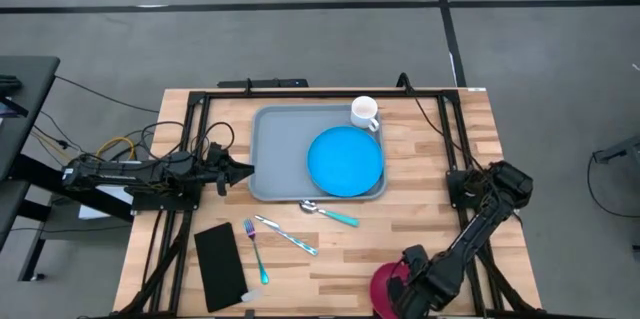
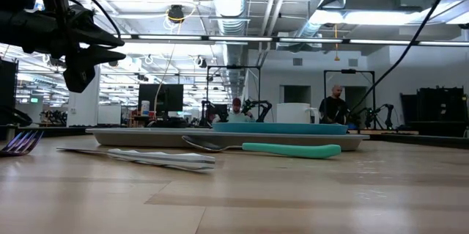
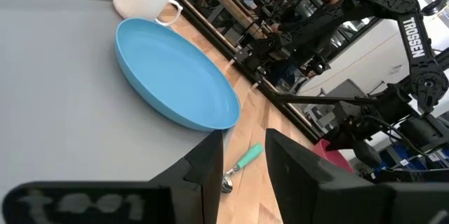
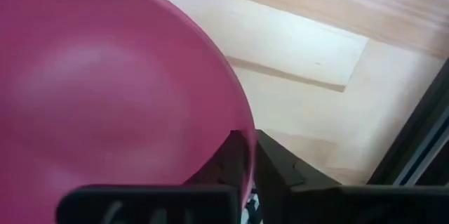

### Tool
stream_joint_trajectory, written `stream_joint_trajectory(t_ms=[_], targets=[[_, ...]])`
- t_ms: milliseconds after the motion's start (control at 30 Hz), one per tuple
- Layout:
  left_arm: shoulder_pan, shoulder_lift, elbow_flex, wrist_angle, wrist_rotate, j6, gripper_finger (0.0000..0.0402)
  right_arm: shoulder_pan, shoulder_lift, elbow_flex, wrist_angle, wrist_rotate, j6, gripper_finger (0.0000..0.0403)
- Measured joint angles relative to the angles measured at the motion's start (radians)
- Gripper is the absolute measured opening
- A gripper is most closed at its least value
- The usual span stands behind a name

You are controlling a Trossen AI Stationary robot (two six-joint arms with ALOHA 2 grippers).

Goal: Set up tray
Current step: Put the red bowl on the blue plate on the gray serving tray

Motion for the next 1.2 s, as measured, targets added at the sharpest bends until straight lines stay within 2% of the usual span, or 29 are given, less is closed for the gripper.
stream_joint_trajectory(t_ms=[200, 500, 700, 800, 1000, 1200], targets=[[0.0, 0.0, 0.0, 0.0, 0.0, 0.0, 0.0095, -0.061, -0.019, -0.001, -0.008, 0.027, -0.086, 0.0006], [0.0, 0.0, 0.0, 0.0, 0.0, -0.003, 0.0095, -0.254, -0.152, -0.004, -0.156, 0.186, -0.359, 0.0004], [0.0, 0.0, 0.0, 0.0, 0.0, -0.009, 0.0095, -0.471, -0.27, -0.004, -0.165, 0.307, -0.668, 0.0003], [0.0, 0.0, 0.0, 0.0, 0.0, -0.009, 0.0095, -0.609, -0.295, -0.004, -0.158, 0.329, -0.845, 0.0002], [0.0, 0.0, 0.0, 0.0, 0.0, -0.01, 0.0095, -0.87, -0.289, -0.004, -0.05, 0.315, -1.18, 0.0002], [0.0, 0.0, 0.0, 0.0, 0.0, -0.03, 0.0095, -1.048, -0.244, -0.002, 0.078, 0.263, -1.343, 0.0001]])
